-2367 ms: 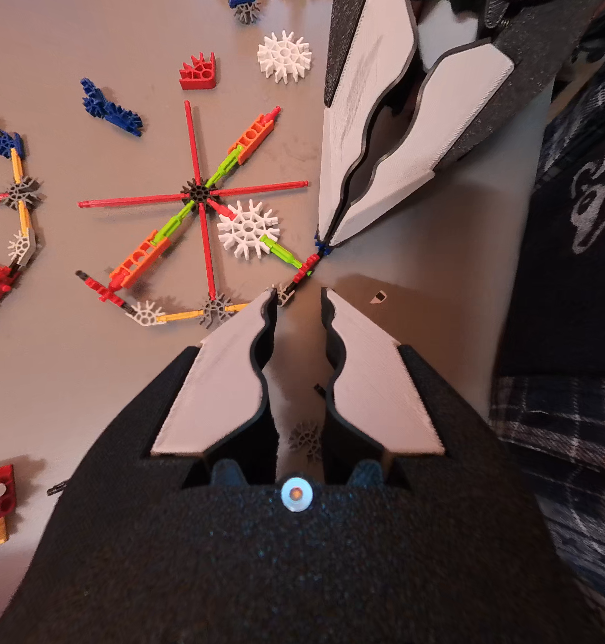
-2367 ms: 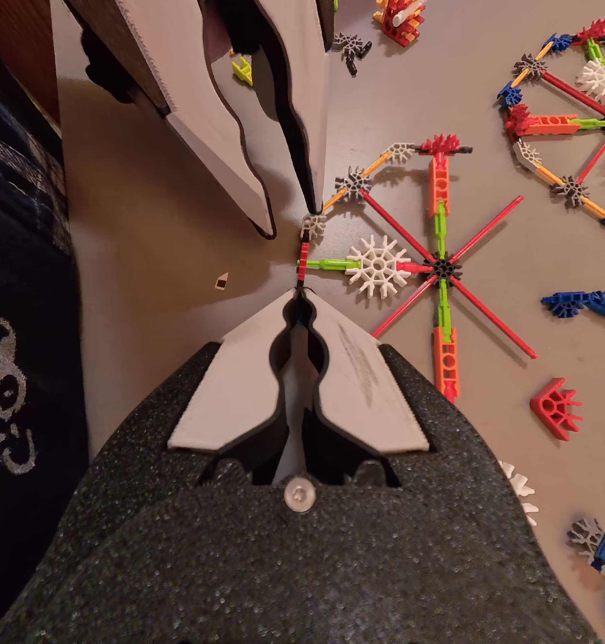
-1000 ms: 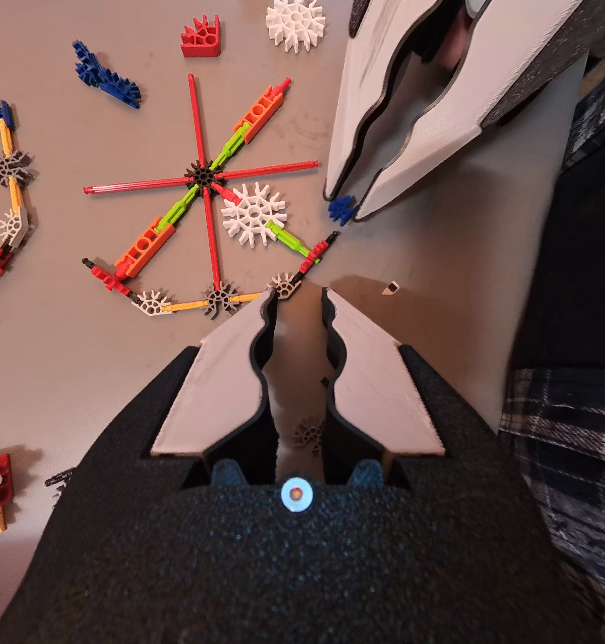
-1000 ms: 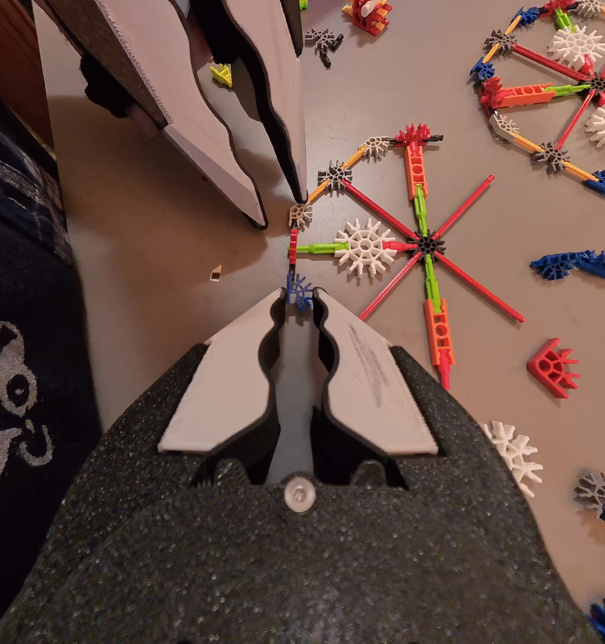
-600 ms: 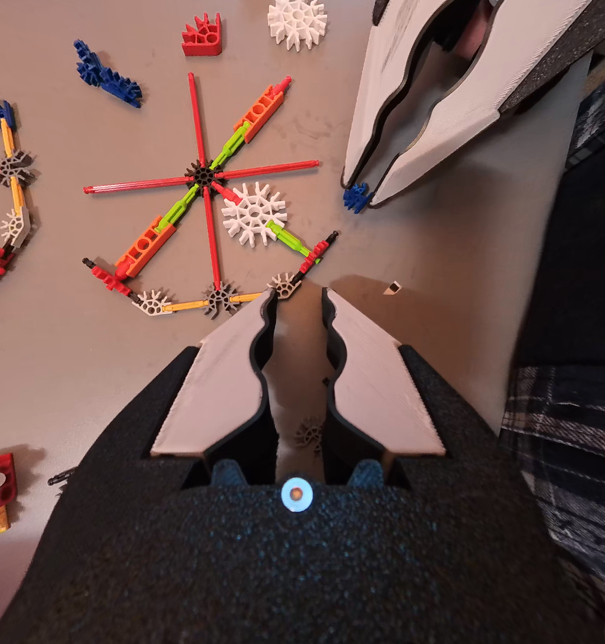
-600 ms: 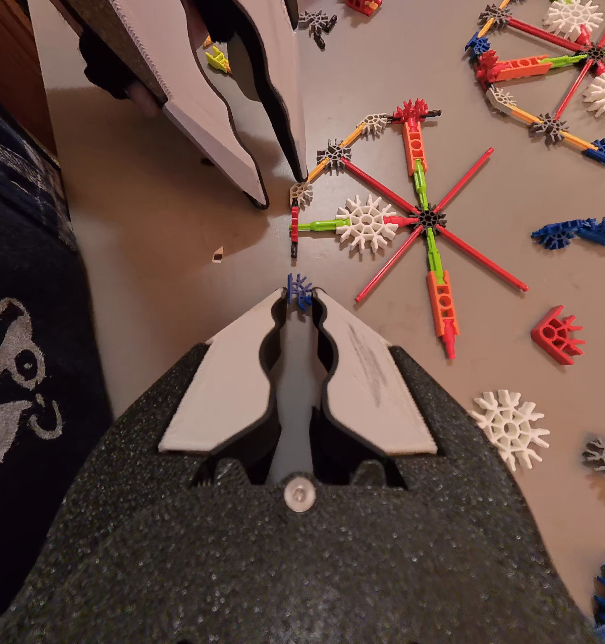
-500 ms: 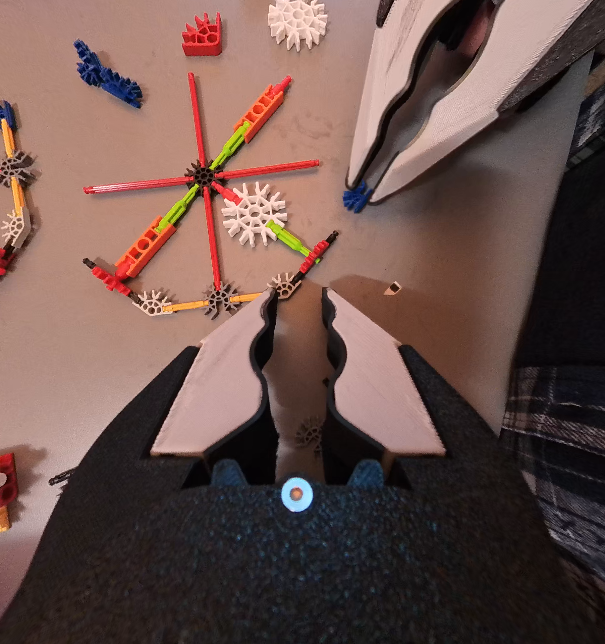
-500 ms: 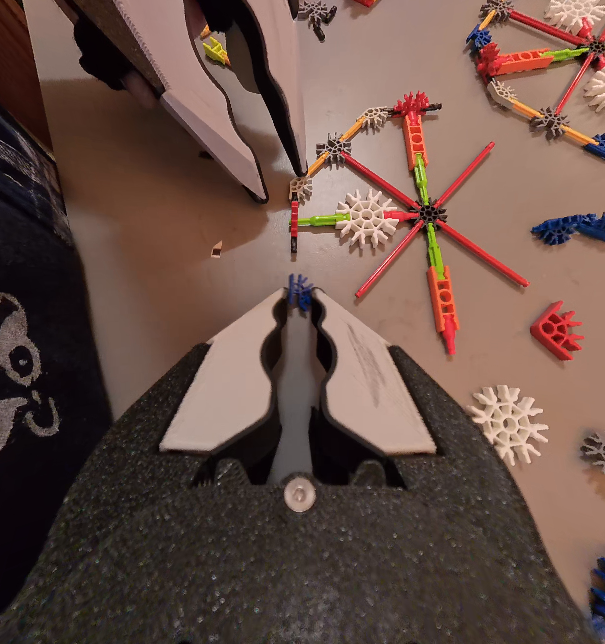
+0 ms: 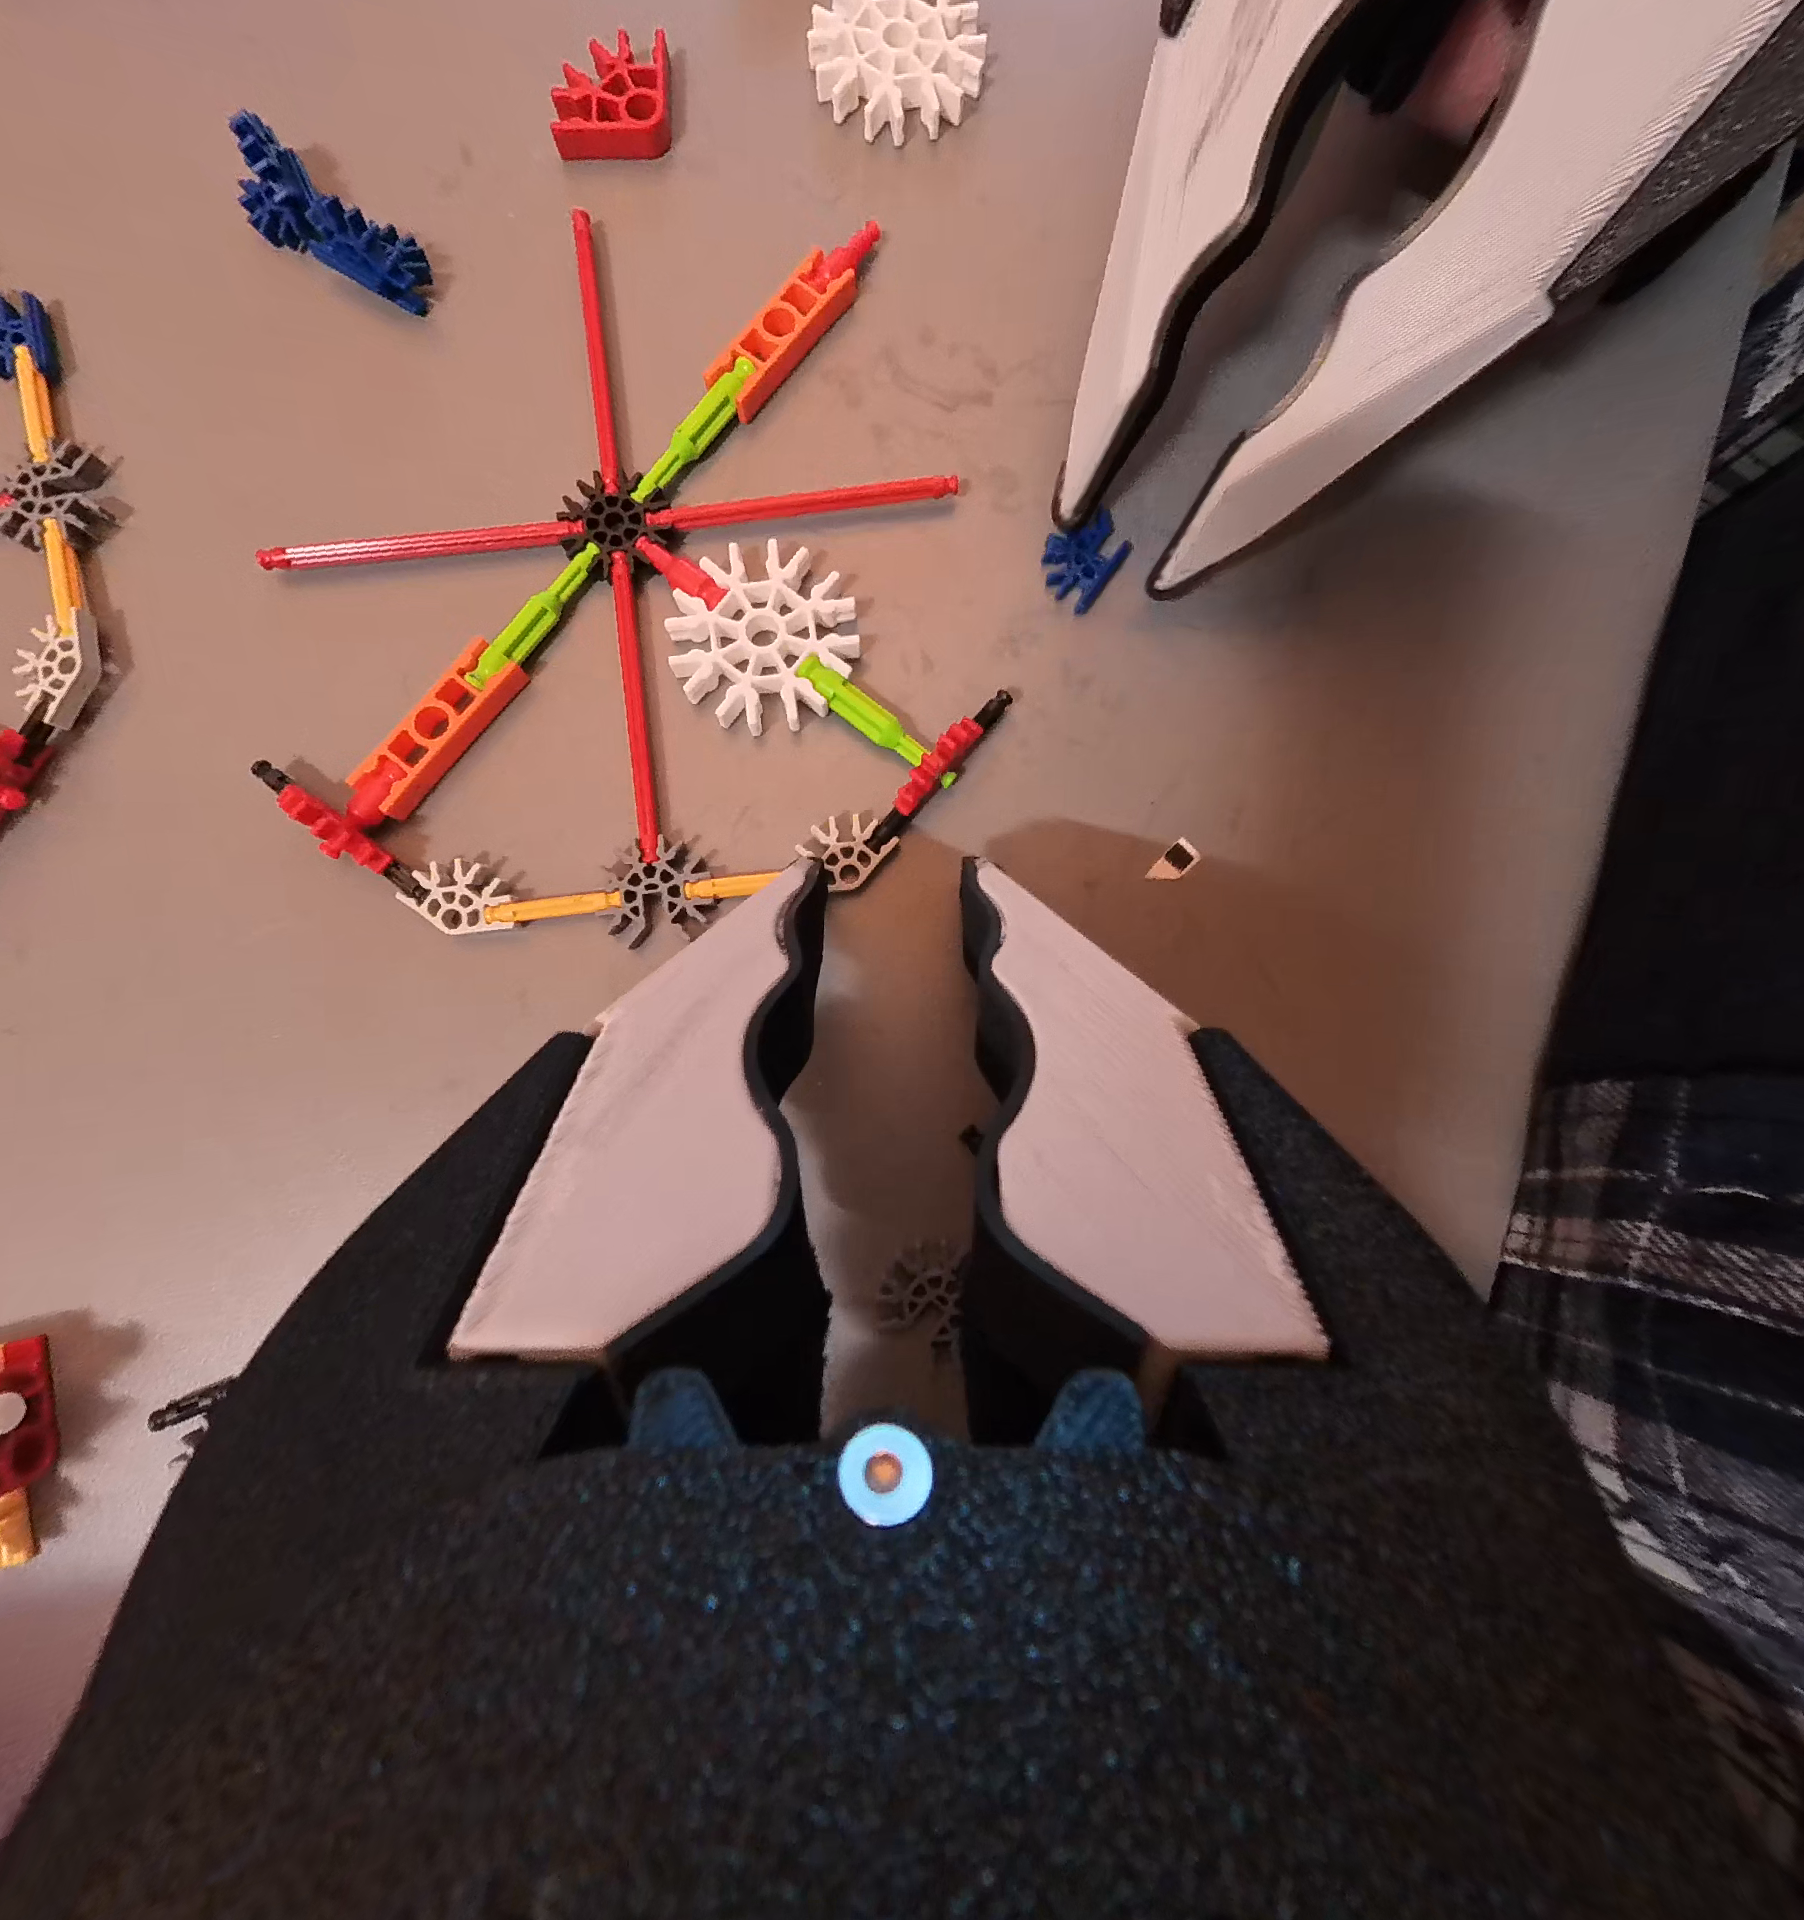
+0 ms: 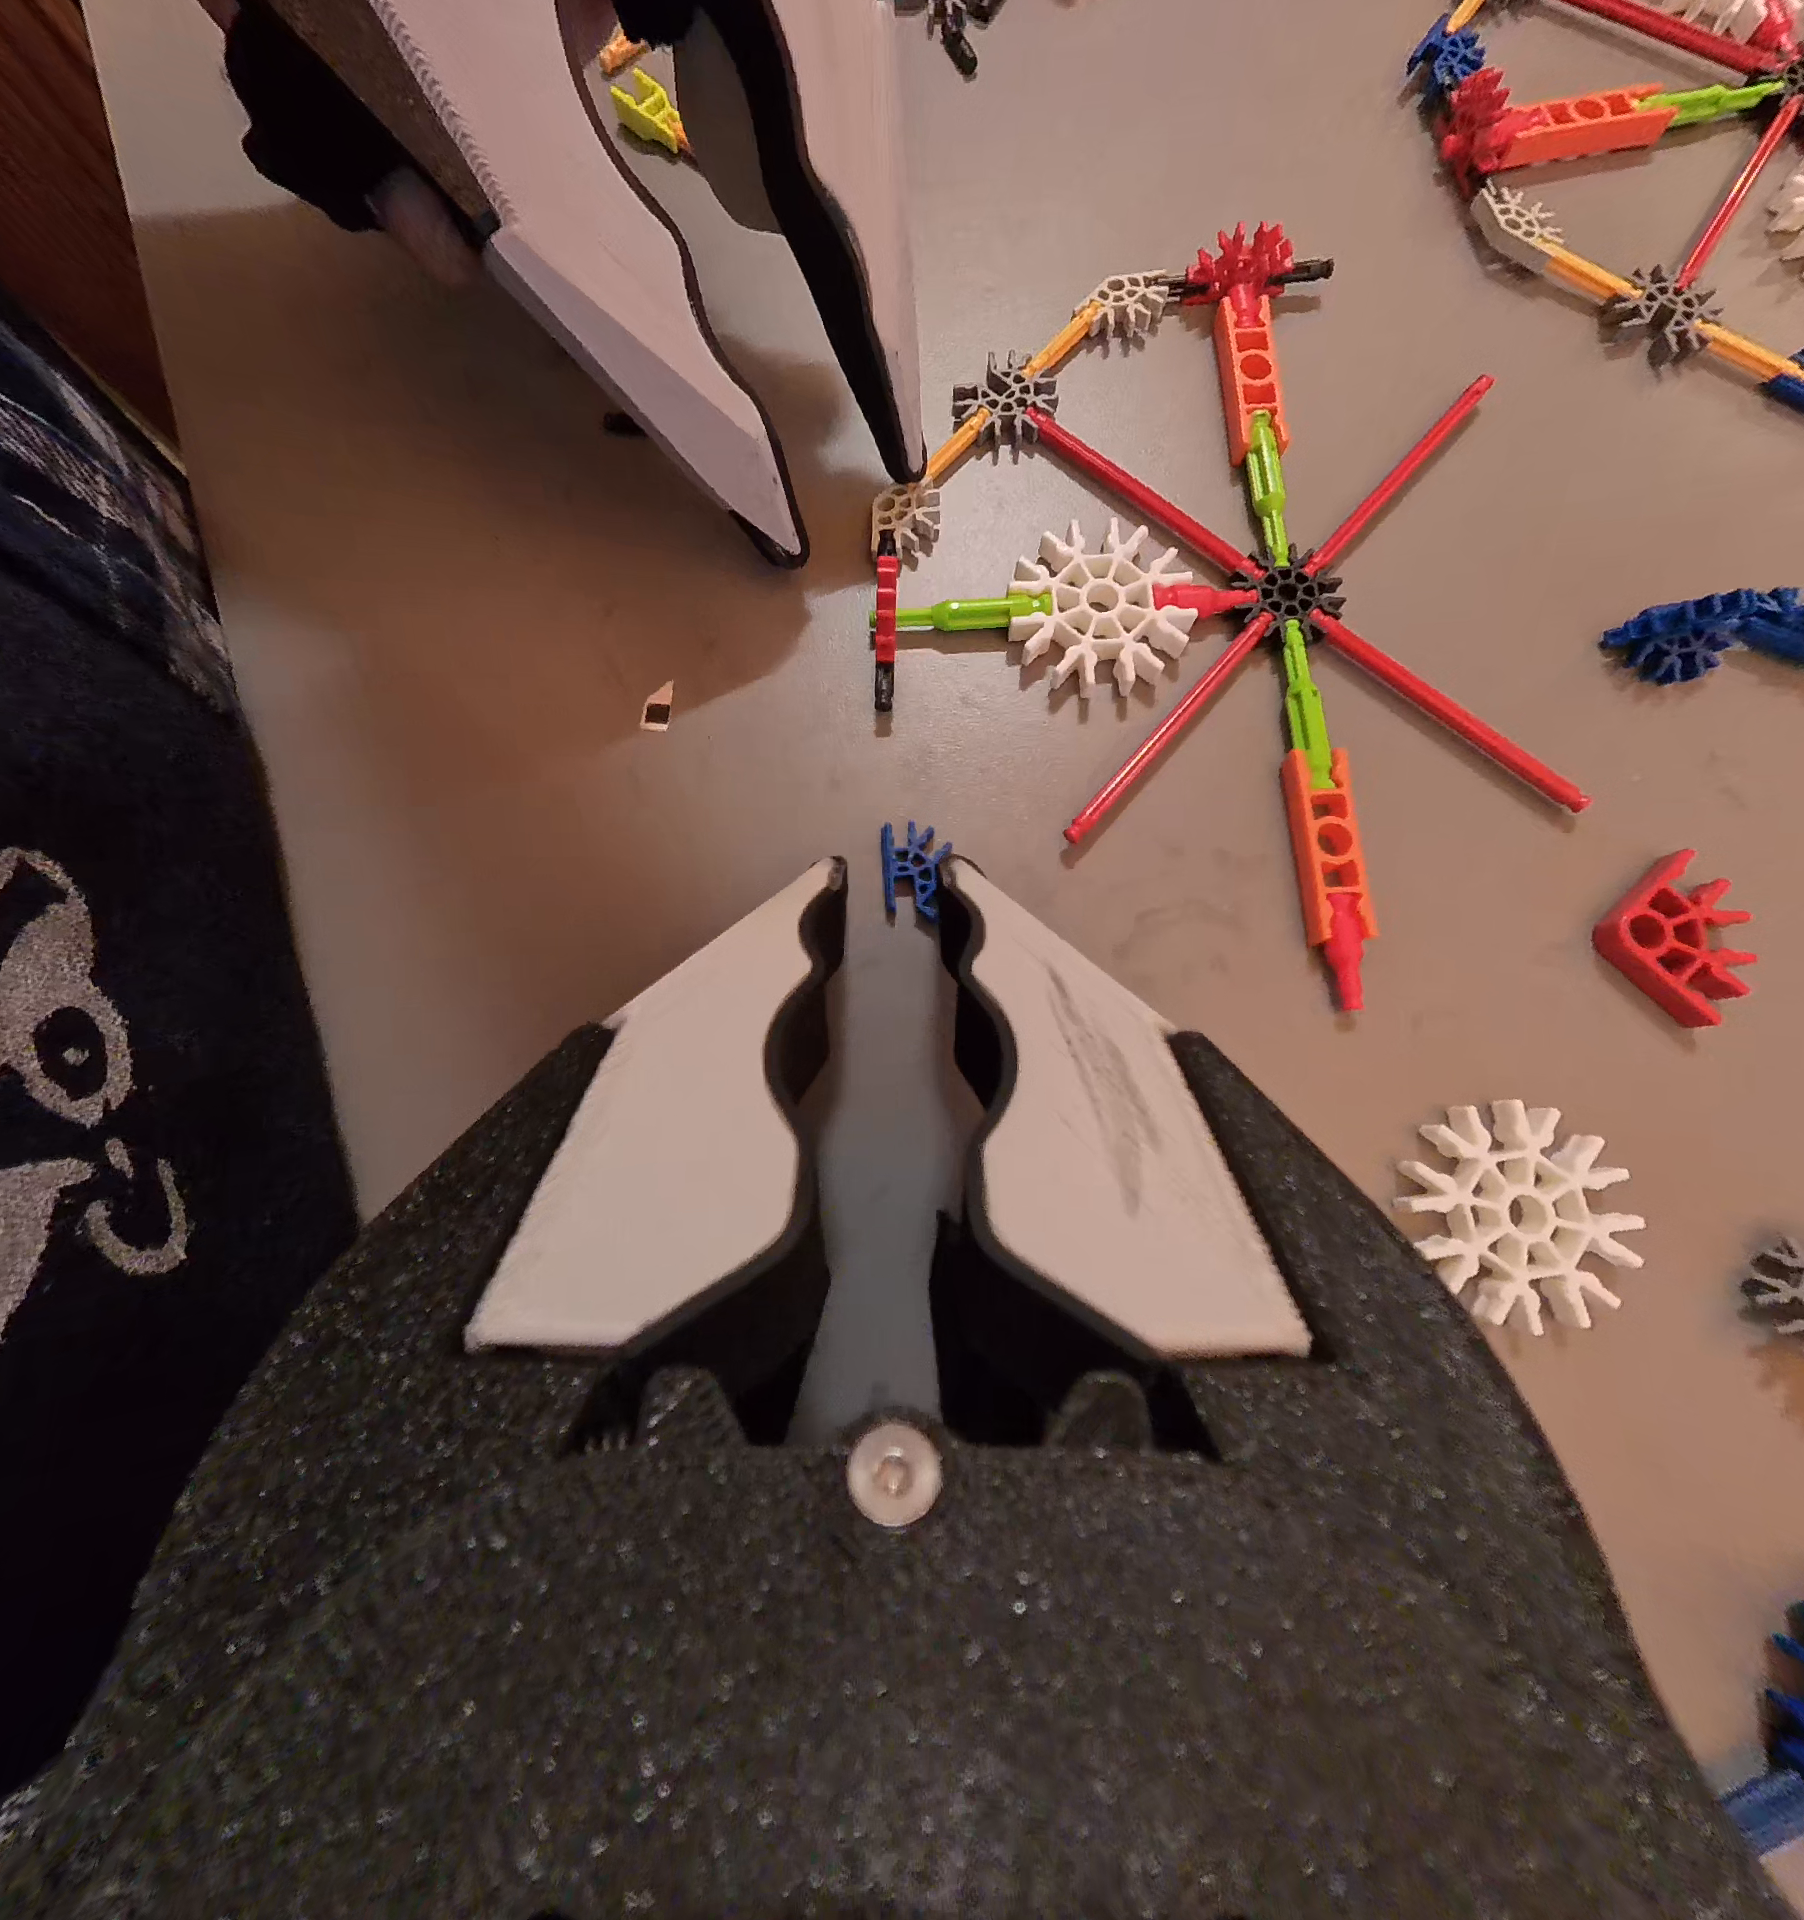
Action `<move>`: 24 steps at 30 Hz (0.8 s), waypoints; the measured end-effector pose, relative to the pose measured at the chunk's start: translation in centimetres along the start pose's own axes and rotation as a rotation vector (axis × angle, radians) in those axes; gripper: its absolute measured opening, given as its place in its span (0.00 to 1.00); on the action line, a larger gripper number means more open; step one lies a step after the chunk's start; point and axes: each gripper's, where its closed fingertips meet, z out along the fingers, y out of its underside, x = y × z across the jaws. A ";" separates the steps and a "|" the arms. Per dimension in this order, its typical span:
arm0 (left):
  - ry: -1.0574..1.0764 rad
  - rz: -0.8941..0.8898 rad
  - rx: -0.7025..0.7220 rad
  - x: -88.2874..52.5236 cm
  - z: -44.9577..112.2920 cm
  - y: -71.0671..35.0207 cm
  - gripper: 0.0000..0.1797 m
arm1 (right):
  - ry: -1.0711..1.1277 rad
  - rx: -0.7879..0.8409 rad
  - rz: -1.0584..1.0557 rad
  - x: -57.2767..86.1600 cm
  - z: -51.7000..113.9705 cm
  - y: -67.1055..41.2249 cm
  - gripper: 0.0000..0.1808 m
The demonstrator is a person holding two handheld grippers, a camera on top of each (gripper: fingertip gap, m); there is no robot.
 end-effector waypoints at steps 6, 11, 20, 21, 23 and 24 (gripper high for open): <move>-0.014 -0.010 -0.006 -0.3 -0.1 0.2 0.13 | -0.002 -0.004 0.001 0.0 -0.2 0.2 0.10; -0.038 -0.027 -0.016 -1.2 -0.3 0.6 0.14 | -0.006 -0.003 0.001 -0.1 -0.3 0.3 0.10; -0.103 -0.058 -0.041 -2.7 -1.4 1.4 0.17 | -0.024 0.017 0.015 -0.1 -0.6 0.5 0.12; -0.110 -0.065 -0.038 -2.7 -1.7 1.4 0.17 | -0.027 0.019 0.016 0.0 -0.6 0.5 0.12; -0.129 -0.082 -0.039 -2.6 -2.1 1.1 0.17 | -0.035 0.023 0.019 -0.1 -0.6 0.5 0.12; -0.139 -0.100 -0.038 -2.6 -2.2 0.9 0.17 | -0.039 0.025 0.020 -0.1 -0.6 0.5 0.12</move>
